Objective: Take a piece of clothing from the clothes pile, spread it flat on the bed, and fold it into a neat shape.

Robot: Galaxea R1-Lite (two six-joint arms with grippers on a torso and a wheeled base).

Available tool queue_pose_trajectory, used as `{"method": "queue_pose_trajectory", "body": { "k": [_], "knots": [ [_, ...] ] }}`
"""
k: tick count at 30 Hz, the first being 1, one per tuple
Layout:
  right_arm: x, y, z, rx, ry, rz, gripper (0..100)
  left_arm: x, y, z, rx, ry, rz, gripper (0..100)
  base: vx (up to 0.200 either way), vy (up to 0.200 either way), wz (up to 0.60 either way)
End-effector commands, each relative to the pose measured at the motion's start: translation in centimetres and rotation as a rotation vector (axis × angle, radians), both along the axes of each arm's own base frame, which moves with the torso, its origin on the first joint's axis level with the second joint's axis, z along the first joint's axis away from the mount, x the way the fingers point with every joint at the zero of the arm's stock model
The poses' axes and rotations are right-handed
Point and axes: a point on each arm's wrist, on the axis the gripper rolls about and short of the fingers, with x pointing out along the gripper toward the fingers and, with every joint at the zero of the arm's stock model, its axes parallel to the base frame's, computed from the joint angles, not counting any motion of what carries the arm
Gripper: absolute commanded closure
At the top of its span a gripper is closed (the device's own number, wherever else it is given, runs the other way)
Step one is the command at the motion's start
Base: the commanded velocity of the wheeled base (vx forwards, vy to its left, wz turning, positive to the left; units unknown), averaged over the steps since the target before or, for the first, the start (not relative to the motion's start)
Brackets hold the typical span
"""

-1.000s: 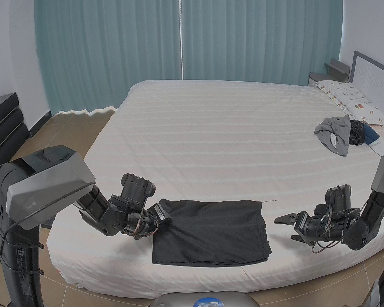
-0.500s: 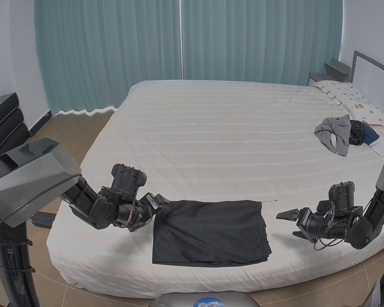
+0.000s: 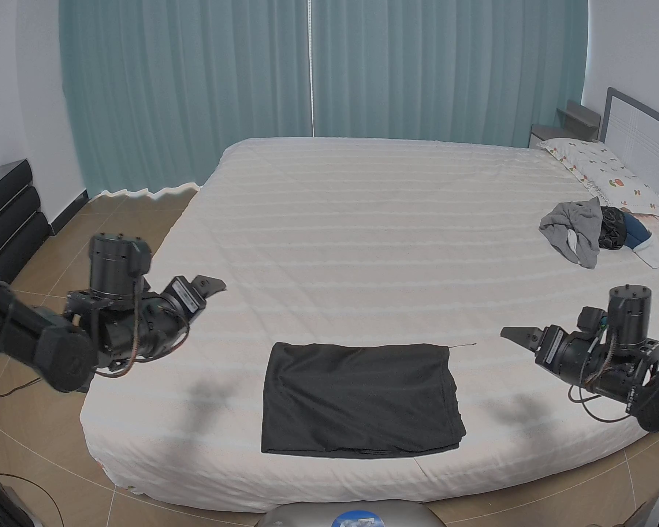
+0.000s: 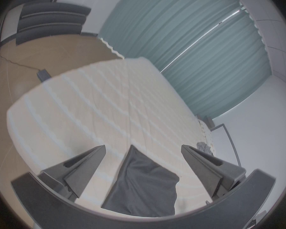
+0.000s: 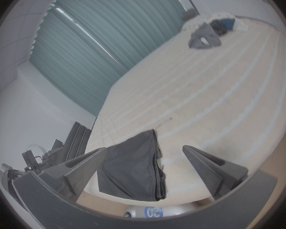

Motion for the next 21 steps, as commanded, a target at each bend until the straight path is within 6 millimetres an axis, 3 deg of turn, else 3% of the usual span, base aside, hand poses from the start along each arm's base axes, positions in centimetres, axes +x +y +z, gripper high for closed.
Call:
{"method": "queue_pose_trajectory", "body": {
  "k": [1,4,8,15,16,18,21],
  "knots": [
    [-6.5,-2.2,3.7,-0.117,-0.217,-0.022,0,-6.7,2.7,4.7,0.081,-0.211,0.077,0,0.0,0.0,0.0],
    [-8.0,-2.9,4.4,-0.152,-0.254,-0.038,0,-8.3,3.1,5.5,0.109,-0.258,0.096,0,0.0,0.0,0.0],
    [-11.3,-3.8,5.6,-0.181,-0.298,-0.058,0,-12.0,4.3,6.9,0.183,-0.354,0.135,0,0.0,0.0,0.0],
    [-15.3,-4.3,5.5,-0.234,-0.335,-0.026,0,-16.1,5.6,7.9,0.267,-0.403,0.179,0,0.0,0.0,0.0],
    [-16.7,-4.5,5.3,-0.267,-0.354,-0.006,0,-17.8,6.1,8.1,0.295,-0.418,0.188,0,0.0,0.0,0.0],
    [-17.2,-4.5,5.1,-0.286,-0.354,0.0,0,-18.5,6.3,8.1,0.31,-0.418,0.19,0,0.0,0.0,0.0],
    [-19.1,-4.8,4.3,-0.358,-0.354,0.027,0,-21.7,7.3,8.1,0.36,-0.436,0.187,0,0.0,0.0,0.0]
  ]
}}
